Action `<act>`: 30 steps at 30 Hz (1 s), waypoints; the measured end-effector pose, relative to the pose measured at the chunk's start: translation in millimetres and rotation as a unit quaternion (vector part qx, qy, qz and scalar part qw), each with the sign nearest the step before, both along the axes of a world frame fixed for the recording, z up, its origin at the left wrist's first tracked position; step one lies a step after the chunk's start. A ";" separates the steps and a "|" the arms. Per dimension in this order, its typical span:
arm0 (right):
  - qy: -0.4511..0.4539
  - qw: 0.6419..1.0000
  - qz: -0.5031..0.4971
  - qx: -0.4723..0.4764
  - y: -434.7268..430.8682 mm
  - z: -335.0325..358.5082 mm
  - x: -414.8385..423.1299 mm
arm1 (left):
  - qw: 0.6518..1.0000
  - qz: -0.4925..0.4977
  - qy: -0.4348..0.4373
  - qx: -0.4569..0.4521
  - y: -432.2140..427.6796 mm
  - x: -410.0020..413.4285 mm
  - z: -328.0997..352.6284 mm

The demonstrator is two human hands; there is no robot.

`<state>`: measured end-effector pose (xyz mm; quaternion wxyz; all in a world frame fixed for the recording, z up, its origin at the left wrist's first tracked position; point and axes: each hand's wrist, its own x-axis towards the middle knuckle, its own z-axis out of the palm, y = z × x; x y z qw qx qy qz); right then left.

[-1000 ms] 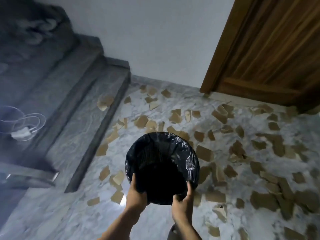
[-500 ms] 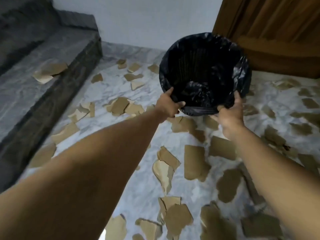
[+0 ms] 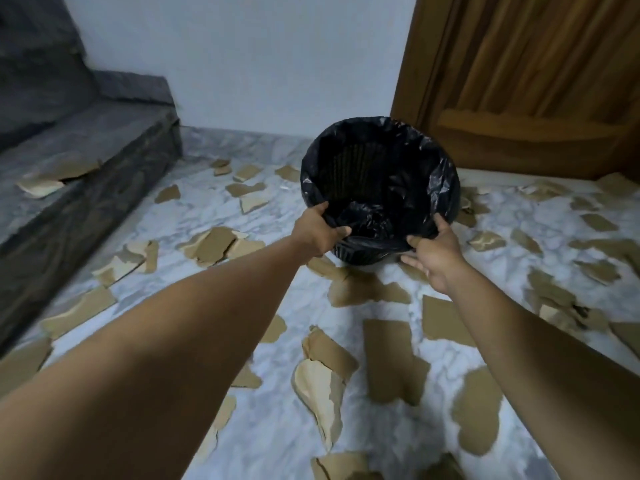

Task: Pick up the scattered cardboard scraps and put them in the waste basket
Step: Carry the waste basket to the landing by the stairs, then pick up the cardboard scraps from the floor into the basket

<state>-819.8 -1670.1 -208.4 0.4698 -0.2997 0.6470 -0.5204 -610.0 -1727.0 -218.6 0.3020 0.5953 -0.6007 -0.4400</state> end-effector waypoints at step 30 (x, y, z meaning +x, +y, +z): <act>0.551 0.577 0.567 0.204 242.9 -112.4 115.0 | 0.835 -0.346 -0.426 0.036 333.0 94.9 -113.5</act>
